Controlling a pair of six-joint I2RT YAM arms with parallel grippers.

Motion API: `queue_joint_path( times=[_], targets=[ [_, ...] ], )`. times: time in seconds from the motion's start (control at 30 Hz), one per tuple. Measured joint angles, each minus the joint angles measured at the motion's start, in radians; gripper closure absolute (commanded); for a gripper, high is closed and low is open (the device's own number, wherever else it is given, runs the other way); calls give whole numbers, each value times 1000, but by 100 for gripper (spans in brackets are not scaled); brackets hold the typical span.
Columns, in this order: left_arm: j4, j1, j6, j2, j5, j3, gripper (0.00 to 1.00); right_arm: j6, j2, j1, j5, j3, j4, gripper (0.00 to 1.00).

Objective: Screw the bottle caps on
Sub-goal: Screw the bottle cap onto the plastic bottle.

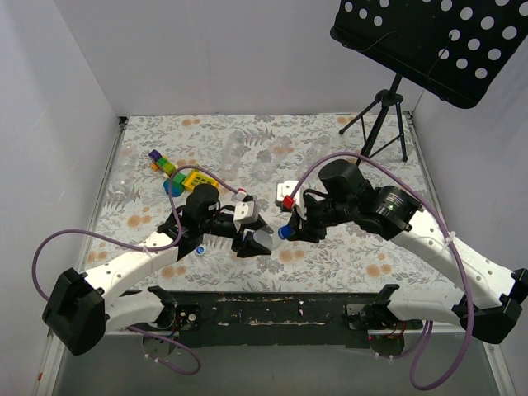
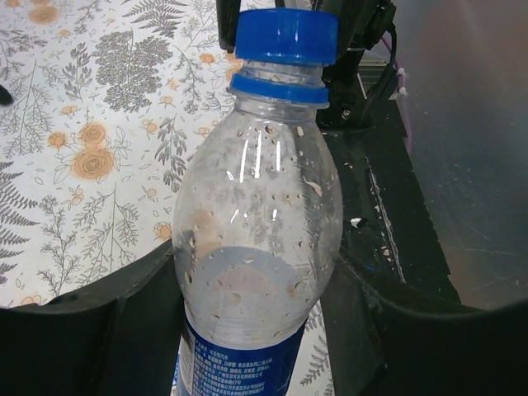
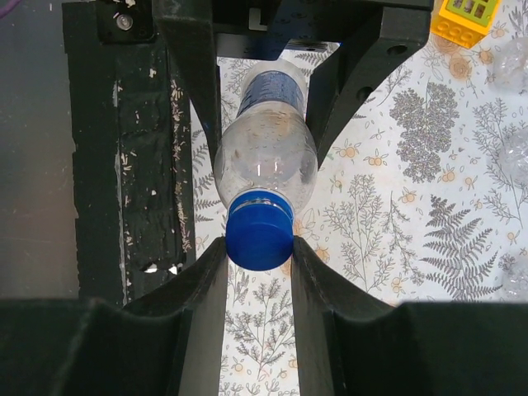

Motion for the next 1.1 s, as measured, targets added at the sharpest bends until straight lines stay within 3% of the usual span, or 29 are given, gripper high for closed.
queue_joint_path(
  times=[0.17, 0.57, 1.1],
  targets=[
    [23, -12, 16, -18, -59, -31, 60, 26, 26, -1, 15, 7, -9, 88],
    [158, -96, 29, -92, -346, -139, 60, 212, 58, -4, 108, 7, 10, 93],
    [340, -135, 3, -149, -633, -248, 66, 646, 121, -36, 213, 26, 119, 97]
  ],
)
